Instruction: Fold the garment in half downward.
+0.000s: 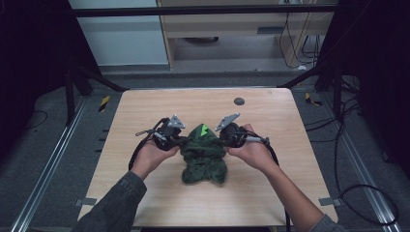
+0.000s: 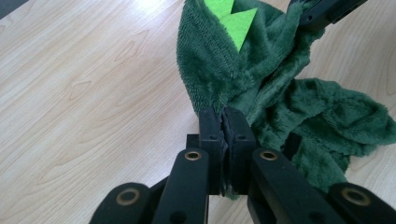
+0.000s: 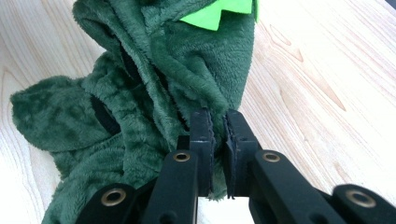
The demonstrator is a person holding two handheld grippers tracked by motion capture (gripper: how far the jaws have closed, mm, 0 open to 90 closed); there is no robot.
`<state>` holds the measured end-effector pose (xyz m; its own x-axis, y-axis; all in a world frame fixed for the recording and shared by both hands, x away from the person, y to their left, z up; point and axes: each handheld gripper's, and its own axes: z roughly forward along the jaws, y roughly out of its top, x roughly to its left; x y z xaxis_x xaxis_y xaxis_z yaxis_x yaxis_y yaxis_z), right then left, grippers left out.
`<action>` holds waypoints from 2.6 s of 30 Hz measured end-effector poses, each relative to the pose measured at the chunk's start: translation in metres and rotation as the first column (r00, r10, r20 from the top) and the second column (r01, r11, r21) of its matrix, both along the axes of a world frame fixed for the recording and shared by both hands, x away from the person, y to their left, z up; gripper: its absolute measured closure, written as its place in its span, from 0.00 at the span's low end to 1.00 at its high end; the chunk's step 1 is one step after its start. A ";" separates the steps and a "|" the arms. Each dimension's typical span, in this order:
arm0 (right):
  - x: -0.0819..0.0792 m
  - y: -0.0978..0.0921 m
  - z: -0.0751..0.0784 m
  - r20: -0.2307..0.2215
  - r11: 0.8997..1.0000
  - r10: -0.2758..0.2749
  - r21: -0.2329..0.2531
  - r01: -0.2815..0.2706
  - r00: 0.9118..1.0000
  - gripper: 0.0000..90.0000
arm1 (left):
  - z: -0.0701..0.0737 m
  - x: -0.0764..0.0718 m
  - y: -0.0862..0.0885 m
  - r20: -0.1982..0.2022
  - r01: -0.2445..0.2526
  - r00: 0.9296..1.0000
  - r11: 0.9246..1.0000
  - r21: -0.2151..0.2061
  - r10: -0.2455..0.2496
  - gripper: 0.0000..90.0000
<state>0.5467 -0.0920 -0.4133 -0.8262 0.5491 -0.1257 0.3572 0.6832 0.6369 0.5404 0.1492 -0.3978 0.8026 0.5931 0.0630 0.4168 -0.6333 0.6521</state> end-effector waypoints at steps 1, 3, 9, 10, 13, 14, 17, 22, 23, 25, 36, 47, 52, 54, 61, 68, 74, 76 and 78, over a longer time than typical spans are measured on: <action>0.000 0.000 0.000 0.000 1.000 -0.001 0.004 0.001 1.000 0.93 | 0.000 0.000 0.000 0.000 0.000 1.000 1.000 -0.001 0.000 0.97; -0.001 0.000 0.000 0.003 1.000 -0.001 0.002 0.001 1.000 0.92 | 0.002 0.000 0.000 0.002 -0.001 1.000 1.000 -0.008 0.001 0.97; 0.001 -0.003 0.004 0.007 1.000 -0.007 0.008 0.007 1.000 0.92 | 0.008 0.000 0.000 0.018 -0.003 1.000 1.000 -0.021 0.003 0.97; 0.001 -0.003 0.005 0.009 1.000 -0.007 0.005 0.007 1.000 0.92 | 0.008 -0.001 0.000 0.017 -0.001 1.000 1.000 -0.022 0.001 0.97; -0.001 -0.002 0.004 0.010 1.000 0.001 0.000 -0.001 1.000 0.91 | 0.006 -0.003 0.001 0.017 0.005 1.000 1.000 -0.019 -0.004 0.97; -0.002 -0.002 0.003 0.008 1.000 0.001 0.001 -0.001 1.000 0.91 | 0.004 -0.004 0.001 0.015 0.007 1.000 1.000 -0.017 -0.007 0.97; -0.008 -0.001 -0.003 0.008 1.000 0.009 -0.004 -0.009 1.000 0.91 | -0.002 -0.006 0.002 0.009 0.007 1.000 1.000 -0.023 -0.007 0.97; -0.013 -0.002 -0.008 0.006 1.000 0.012 -0.006 -0.012 1.000 0.90 | -0.010 -0.013 0.002 -0.002 0.016 1.000 0.999 -0.028 -0.016 0.96; -0.014 -0.002 -0.009 0.008 1.000 0.013 -0.006 -0.013 1.000 0.90 | -0.012 -0.015 0.003 -0.004 0.021 1.000 0.999 -0.029 -0.021 0.96; -0.019 -0.003 -0.014 0.009 1.000 0.017 -0.012 -0.017 1.000 0.90 | -0.015 -0.018 0.002 -0.008 0.027 1.000 0.999 -0.029 -0.027 0.96; -0.033 -0.004 -0.022 0.023 0.999 0.023 -0.022 -0.023 0.999 0.84 | -0.024 -0.032 0.004 -0.003 0.040 0.999 0.998 -0.042 -0.040 0.96; -0.042 -0.005 -0.024 0.024 0.999 0.024 -0.028 -0.023 0.999 0.84 | -0.030 -0.040 0.005 0.004 0.047 0.999 0.998 -0.044 -0.047 0.96; -0.045 -0.006 -0.025 0.025 0.999 0.023 -0.025 -0.022 0.999 0.86 | -0.028 -0.043 0.005 0.018 0.055 0.998 0.997 -0.055 -0.054 0.96; -0.046 -0.006 -0.025 0.030 1.000 0.021 -0.019 -0.020 0.999 0.87 | -0.026 -0.045 0.006 0.029 0.056 0.998 0.997 -0.061 -0.054 0.96; -0.055 -0.011 -0.028 0.052 1.000 0.009 -0.008 -0.009 0.999 0.87 | -0.034 -0.052 0.006 0.028 0.070 0.997 0.996 -0.053 -0.068 0.96; -0.062 -0.013 -0.036 0.048 1.000 0.012 -0.008 -0.011 0.999 0.87 | -0.044 -0.056 0.007 0.041 0.066 0.997 0.997 -0.044 -0.064 0.92; -0.066 -0.013 -0.041 0.043 1.000 0.008 -0.007 -0.008 0.999 0.83 | -0.051 -0.060 0.010 0.040 0.061 0.997 0.997 -0.037 -0.059 0.90; -0.067 -0.014 -0.042 0.041 1.000 0.007 -0.004 -0.007 0.999 0.83 | -0.054 -0.061 0.011 0.041 0.056 0.998 0.998 -0.037 -0.054 0.87; -0.069 -0.015 -0.044 0.037 1.000 0.011 -0.005 -0.011 0.999 0.83 | -0.058 -0.063 0.012 0.041 0.046 0.998 0.998 -0.044 -0.044 0.86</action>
